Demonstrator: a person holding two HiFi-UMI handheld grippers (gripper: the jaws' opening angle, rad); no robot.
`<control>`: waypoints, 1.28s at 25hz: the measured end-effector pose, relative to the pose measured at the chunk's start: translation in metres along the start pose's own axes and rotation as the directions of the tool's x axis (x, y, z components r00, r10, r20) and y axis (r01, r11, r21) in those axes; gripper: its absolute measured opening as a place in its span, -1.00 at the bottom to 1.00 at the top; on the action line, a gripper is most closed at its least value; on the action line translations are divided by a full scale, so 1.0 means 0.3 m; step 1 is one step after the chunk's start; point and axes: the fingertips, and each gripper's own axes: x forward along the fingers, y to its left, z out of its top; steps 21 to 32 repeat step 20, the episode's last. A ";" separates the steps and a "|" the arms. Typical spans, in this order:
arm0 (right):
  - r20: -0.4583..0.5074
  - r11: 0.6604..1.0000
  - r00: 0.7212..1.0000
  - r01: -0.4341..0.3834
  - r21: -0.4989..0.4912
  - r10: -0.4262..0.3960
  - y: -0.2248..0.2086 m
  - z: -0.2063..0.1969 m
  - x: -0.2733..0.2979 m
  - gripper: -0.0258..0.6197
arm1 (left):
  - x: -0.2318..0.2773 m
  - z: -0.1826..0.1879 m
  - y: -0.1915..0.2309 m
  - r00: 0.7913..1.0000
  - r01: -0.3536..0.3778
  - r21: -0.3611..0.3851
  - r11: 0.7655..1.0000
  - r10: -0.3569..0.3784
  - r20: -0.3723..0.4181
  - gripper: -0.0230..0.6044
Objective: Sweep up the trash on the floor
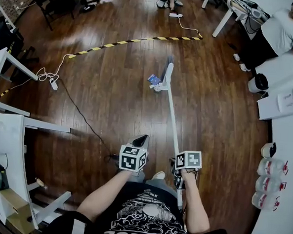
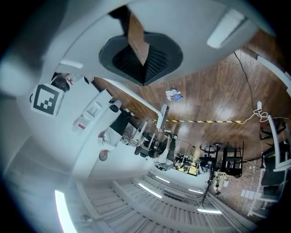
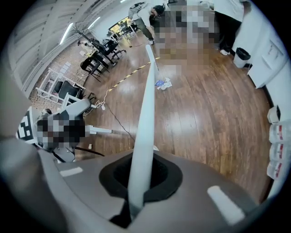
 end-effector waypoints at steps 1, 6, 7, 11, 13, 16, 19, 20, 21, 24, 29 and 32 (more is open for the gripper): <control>0.013 1.000 1.000 0.005 -0.009 -0.005 -0.005 -0.004 -0.016 -0.92 | -0.001 0.001 -0.017 1.000 0.000 0.006 1.000 -0.001 0.005 -0.91; 0.045 0.999 0.999 0.008 -0.042 -0.006 -0.037 -0.038 -0.086 -0.92 | -0.008 -0.002 -0.098 1.000 -0.012 0.020 1.000 0.012 0.019 -0.91; 0.047 0.999 0.999 0.009 -0.047 -0.006 -0.048 -0.050 -0.098 -0.92 | -0.008 -0.005 -0.119 1.000 -0.012 0.023 1.000 0.012 0.021 -0.91; 0.051 0.998 0.999 0.013 -0.069 -0.009 -0.102 -0.084 -0.131 -0.92 | -0.004 -0.010 -0.201 0.999 -0.013 0.037 0.999 0.011 0.035 -0.91; 0.049 0.997 0.999 0.013 -0.080 -0.010 -0.125 -0.100 -0.144 -0.92 | -0.004 -0.018 -0.235 0.999 -0.016 0.044 0.999 0.015 0.038 -0.91; 0.052 0.996 0.999 0.011 -0.089 -0.006 -0.150 -0.113 -0.158 -0.92 | 0.000 -0.032 -0.269 0.999 -0.021 0.052 0.998 0.019 0.037 -0.91; 0.053 0.995 0.999 0.012 -0.096 -0.006 -0.171 -0.124 -0.164 -0.92 | 0.004 -0.051 -0.293 0.999 -0.025 0.056 0.998 0.023 0.033 -0.91; 0.053 0.995 0.999 0.011 -0.099 -0.006 -0.178 -0.129 -0.165 -0.92 | 0.005 -0.058 -0.301 0.999 -0.026 0.057 0.998 0.024 0.031 -0.91; 0.053 0.995 0.999 0.011 -0.099 -0.006 -0.178 -0.129 -0.165 -0.92 | 0.005 -0.058 -0.301 0.999 -0.026 0.057 0.998 0.024 0.031 -0.91; 0.053 0.995 0.999 0.011 -0.099 -0.006 -0.178 -0.129 -0.165 -0.92 | 0.005 -0.058 -0.301 0.999 -0.026 0.057 0.998 0.024 0.031 -0.91; 0.053 0.995 0.999 0.011 -0.099 -0.006 -0.178 -0.129 -0.165 -0.92 | 0.005 -0.058 -0.301 0.999 -0.026 0.057 0.998 0.024 0.031 -0.91; 0.053 0.995 0.999 0.011 -0.099 -0.006 -0.178 -0.129 -0.165 -0.92 | 0.005 -0.058 -0.301 0.999 -0.026 0.057 0.998 0.024 0.031 -0.91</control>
